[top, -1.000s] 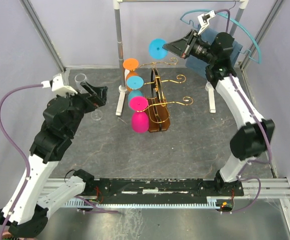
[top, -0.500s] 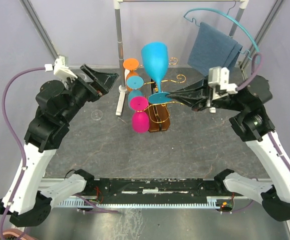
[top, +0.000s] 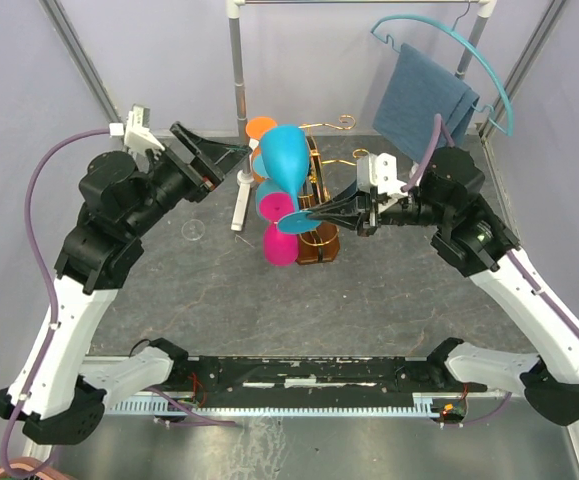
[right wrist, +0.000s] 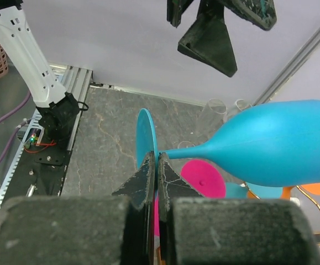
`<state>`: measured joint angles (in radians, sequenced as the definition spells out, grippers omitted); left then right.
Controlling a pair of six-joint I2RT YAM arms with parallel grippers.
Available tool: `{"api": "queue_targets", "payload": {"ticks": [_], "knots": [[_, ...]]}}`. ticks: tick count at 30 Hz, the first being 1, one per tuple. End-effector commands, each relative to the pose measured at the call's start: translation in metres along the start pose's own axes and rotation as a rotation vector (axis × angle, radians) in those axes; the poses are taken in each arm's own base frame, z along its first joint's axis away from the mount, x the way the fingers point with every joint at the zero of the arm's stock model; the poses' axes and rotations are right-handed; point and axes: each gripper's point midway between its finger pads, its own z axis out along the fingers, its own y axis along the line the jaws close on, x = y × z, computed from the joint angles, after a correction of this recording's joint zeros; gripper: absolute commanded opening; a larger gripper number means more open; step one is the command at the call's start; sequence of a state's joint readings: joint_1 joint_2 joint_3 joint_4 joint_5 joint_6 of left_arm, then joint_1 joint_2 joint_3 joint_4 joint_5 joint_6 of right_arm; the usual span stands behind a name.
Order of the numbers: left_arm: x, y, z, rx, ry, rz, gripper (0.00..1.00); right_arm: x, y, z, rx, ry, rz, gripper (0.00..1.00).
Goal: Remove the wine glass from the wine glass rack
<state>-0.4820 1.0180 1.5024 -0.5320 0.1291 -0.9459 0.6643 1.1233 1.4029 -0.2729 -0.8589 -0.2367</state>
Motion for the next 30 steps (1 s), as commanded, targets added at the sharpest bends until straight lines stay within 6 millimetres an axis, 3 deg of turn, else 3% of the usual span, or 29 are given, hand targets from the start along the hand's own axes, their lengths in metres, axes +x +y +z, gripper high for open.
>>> {"api": "queue_targets", "payload": {"ticks": [1, 4, 7, 9, 11, 14, 16, 21, 30], "knots": [[-0.024, -0.013, -0.026, 0.021, -0.115, 0.056, 0.99, -0.023, 0.003, -0.013, 0.076, -0.008, -0.067, 0.01], [-0.028, -0.004, -0.032, -0.020, -0.150, 0.083, 0.99, -0.012, -0.009, -0.033, 0.234, 0.082, -0.079, 0.01], [-0.028, 0.005, -0.033, -0.052, -0.161, 0.098, 0.99, -0.001, -0.037, -0.071, 0.515, 0.198, -0.030, 0.01], [-0.025, 0.010, -0.033, -0.061, -0.156, 0.103, 0.99, 0.007, -0.064, -0.116, 0.817, 0.283, 0.047, 0.00], [-0.022, 0.015, -0.033, -0.066, -0.152, 0.102, 0.99, 0.022, -0.084, -0.174, 1.150, 0.436, 0.093, 0.00], [-0.016, 0.019, -0.033, -0.061, -0.140, 0.097, 0.99, 0.040, -0.091, -0.250, 1.552, 0.760, 0.058, 0.00], [-0.011, 0.021, -0.033, -0.055, -0.126, 0.096, 0.99, 0.046, -0.086, -0.277, 1.688, 0.920, 0.042, 0.00], [-0.005, 0.020, -0.040, -0.039, -0.106, 0.097, 0.99, 0.067, -0.089, -0.322, 1.807, 1.110, 0.227, 0.00], [0.001, 0.022, -0.060, -0.018, -0.114, 0.095, 0.99, 0.150, -0.084, -0.351, 1.775, 1.556, 0.258, 0.00]]}}
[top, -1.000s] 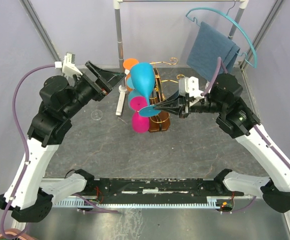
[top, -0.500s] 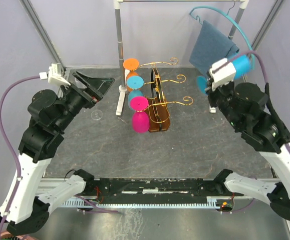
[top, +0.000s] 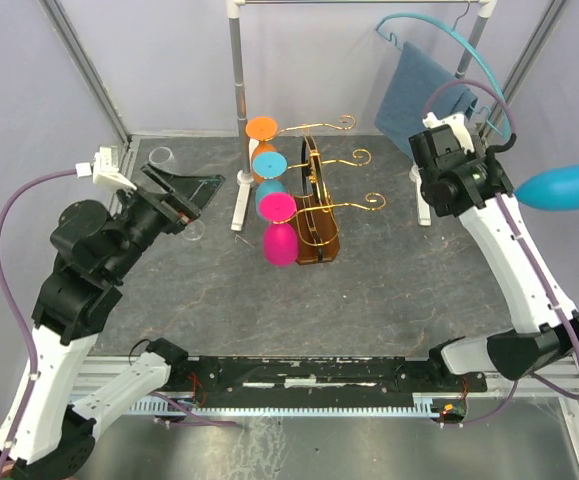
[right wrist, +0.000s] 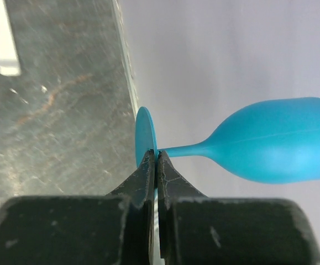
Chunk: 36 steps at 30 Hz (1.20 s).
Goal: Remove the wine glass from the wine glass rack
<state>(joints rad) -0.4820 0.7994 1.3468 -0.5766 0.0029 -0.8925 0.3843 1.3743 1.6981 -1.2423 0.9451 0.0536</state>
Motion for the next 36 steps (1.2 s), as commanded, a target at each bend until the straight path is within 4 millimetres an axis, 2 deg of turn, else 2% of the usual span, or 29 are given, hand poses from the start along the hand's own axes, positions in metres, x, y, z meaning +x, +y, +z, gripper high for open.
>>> {"api": "queue_targets", "payload": {"ticks": [1, 4, 9, 16, 20, 25, 36], "knots": [[0.001, -0.007, -0.011, 0.053, 0.000, 0.035, 0.99, 0.029, 0.004, 0.028, 0.116, 0.136, -0.101, 0.00], [0.005, -0.006, -0.013, 0.066, 0.010, 0.027, 0.99, 0.042, 0.028, 0.052, 0.148, 0.205, -0.181, 0.00], [0.009, -0.008, -0.019, 0.085, 0.025, 0.021, 0.99, 0.070, 0.062, 0.092, 0.183, 0.329, -0.208, 0.00], [0.008, -0.007, -0.029, 0.081, 0.013, 0.021, 0.99, 0.106, 0.093, 0.137, 0.194, 0.446, -0.200, 0.00], [0.011, -0.003, -0.028, 0.076, 0.019, 0.017, 0.99, 0.129, 0.101, 0.159, 0.255, 0.511, -0.237, 0.00], [0.012, -0.001, -0.027, 0.068, 0.021, 0.029, 0.99, 0.149, 0.113, 0.174, 0.280, 0.539, -0.261, 0.00], [0.032, 0.027, -0.022, -0.002, 0.066, 0.020, 0.99, 0.160, 0.133, 0.201, 0.351, 0.520, -0.306, 0.00]]}}
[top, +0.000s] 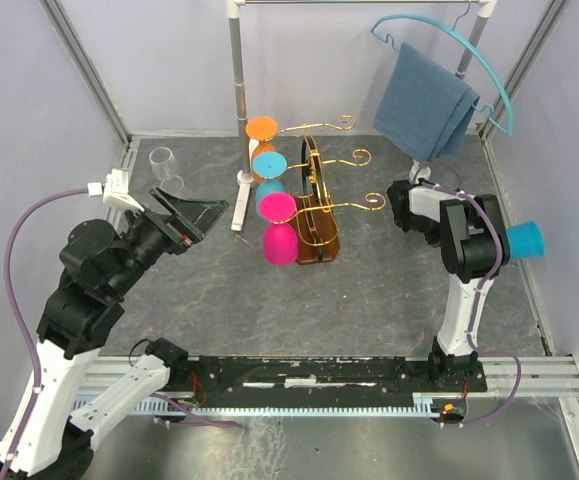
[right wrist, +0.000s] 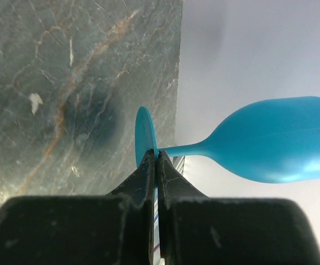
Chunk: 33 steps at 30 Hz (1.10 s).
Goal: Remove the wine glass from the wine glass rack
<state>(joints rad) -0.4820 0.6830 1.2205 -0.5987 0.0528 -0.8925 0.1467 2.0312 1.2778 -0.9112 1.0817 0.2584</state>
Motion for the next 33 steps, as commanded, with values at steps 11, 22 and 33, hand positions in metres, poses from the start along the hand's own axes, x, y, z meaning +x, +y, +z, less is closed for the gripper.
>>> {"api": "queue_targets", "payload": {"ticks": [11, 22, 33], "knots": [[0.014, 0.033, -0.003, -0.084, 0.003, 0.028, 0.99, -0.019, 0.022, 0.026, 0.187, -0.024, -0.013, 0.00], [0.013, 0.044, -0.006, -0.125, -0.023, 0.042, 0.99, -0.030, 0.033, 0.030, 0.148, -0.026, -0.067, 0.00], [0.011, 0.044, -0.004, -0.130, -0.025, 0.048, 0.99, -0.036, 0.038, 0.029, 0.109, -0.018, -0.102, 0.07]]}}
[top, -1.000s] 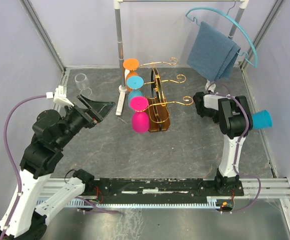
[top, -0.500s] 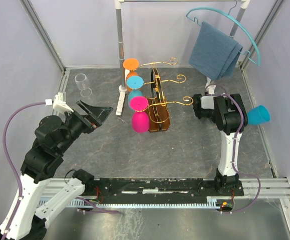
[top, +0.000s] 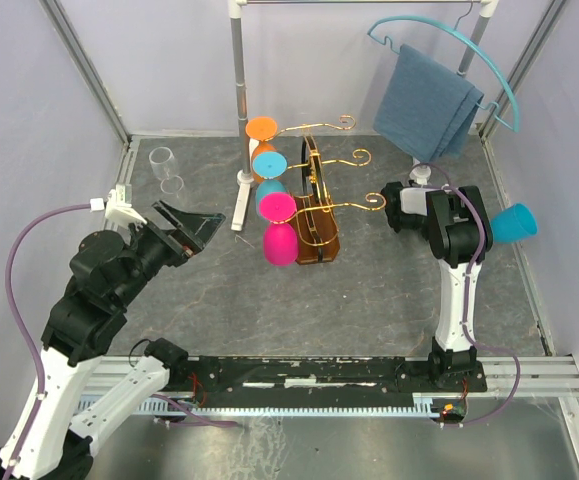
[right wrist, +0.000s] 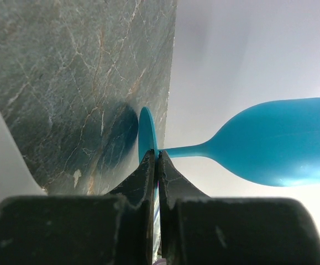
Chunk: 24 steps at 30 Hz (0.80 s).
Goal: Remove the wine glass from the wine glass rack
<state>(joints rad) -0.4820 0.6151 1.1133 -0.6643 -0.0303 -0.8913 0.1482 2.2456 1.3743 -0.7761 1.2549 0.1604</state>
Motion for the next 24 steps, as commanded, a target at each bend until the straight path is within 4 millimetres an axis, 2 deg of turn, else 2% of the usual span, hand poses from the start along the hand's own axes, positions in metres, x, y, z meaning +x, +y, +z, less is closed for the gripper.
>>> {"api": "queue_targets", "payload": {"ticks": [1, 8, 16, 24], "knots": [[-0.0076, -0.0025, 0.0007, 0.004, -0.027, 0.047, 0.99, -0.0020, 0.0195, 0.0030, -0.064, 0.013, -0.021, 0.07], [-0.0100, -0.0035, -0.0014, 0.005, -0.036, 0.050, 0.99, -0.0011, 0.0235, 0.0027, -0.089, 0.019, -0.049, 0.09], [-0.0145, -0.0056, -0.0043, 0.007, -0.051, 0.058, 0.99, 0.0028, 0.0271, -0.0011, -0.155, 0.030, -0.097, 0.06], [-0.0155, -0.0075, -0.0054, 0.015, -0.053, 0.065, 0.99, 0.0069, 0.0258, -0.0051, -0.180, 0.034, -0.101, 0.09]]}}
